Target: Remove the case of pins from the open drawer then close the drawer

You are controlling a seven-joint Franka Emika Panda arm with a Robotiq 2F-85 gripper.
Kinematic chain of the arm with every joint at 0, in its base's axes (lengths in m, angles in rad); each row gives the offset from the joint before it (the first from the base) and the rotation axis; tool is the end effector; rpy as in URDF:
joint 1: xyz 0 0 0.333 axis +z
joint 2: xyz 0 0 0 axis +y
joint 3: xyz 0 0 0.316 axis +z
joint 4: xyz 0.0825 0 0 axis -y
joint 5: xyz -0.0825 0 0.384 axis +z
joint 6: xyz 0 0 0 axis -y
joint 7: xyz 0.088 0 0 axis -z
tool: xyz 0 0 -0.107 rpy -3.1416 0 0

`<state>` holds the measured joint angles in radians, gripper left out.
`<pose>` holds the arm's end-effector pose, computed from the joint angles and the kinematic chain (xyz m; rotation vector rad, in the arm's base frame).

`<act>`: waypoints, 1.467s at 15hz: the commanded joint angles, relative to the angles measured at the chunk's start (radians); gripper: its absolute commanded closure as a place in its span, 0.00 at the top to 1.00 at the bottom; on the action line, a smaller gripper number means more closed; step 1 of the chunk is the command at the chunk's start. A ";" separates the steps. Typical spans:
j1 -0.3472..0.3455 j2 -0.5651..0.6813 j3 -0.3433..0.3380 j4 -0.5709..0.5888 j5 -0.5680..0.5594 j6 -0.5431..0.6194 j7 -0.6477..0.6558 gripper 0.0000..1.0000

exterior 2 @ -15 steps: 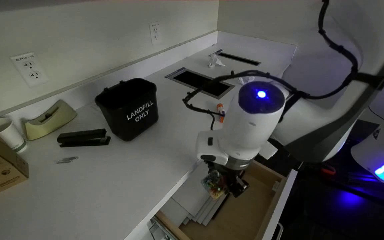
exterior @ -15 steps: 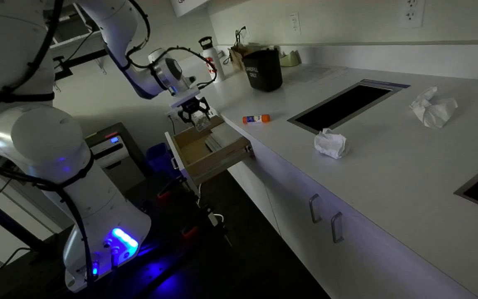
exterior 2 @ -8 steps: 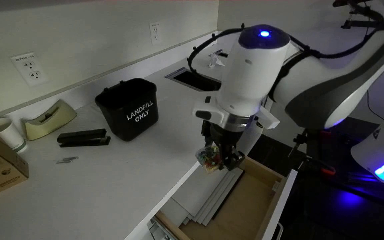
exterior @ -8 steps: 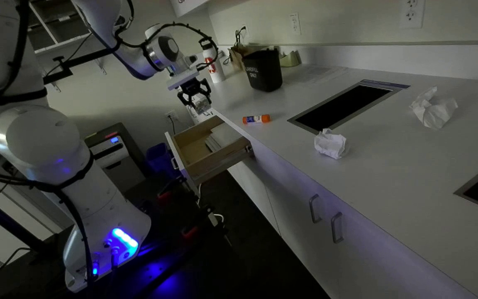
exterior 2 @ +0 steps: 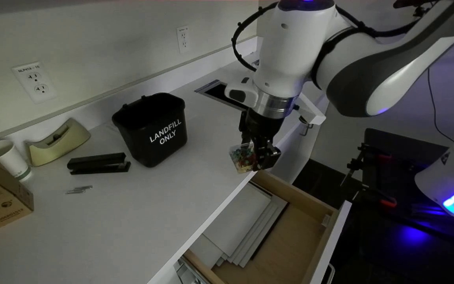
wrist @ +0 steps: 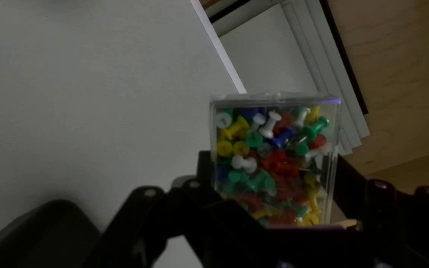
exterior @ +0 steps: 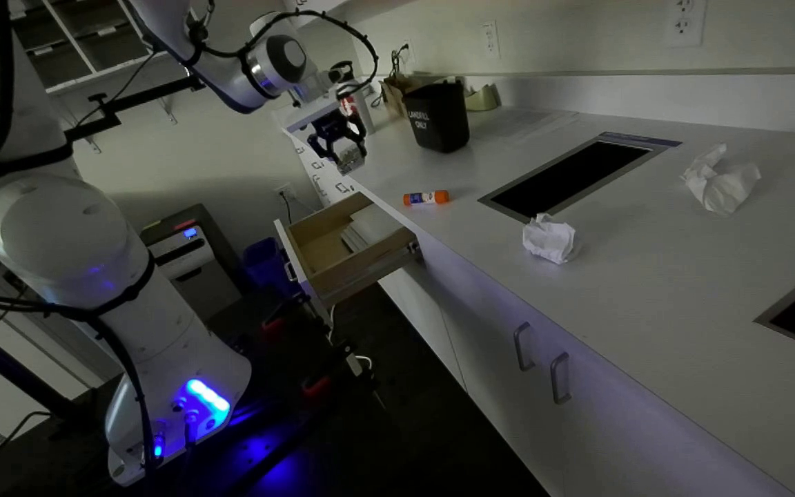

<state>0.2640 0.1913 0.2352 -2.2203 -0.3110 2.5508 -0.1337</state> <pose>0.4905 0.2709 0.3053 2.7308 1.2716 0.2603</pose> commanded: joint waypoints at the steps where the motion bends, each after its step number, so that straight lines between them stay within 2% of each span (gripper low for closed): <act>1: 0.003 -0.001 -0.002 0.000 0.003 -0.002 -0.002 0.49; 7: -0.067 0.103 -0.011 0.135 0.215 -0.018 -0.028 0.49; 13: -0.075 0.261 -0.054 0.276 0.228 -0.010 0.020 0.49; 22: -0.067 0.372 -0.071 0.350 0.232 -0.018 0.060 0.49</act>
<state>0.1875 0.5437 0.1768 -1.9047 -0.0922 2.5513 -0.0998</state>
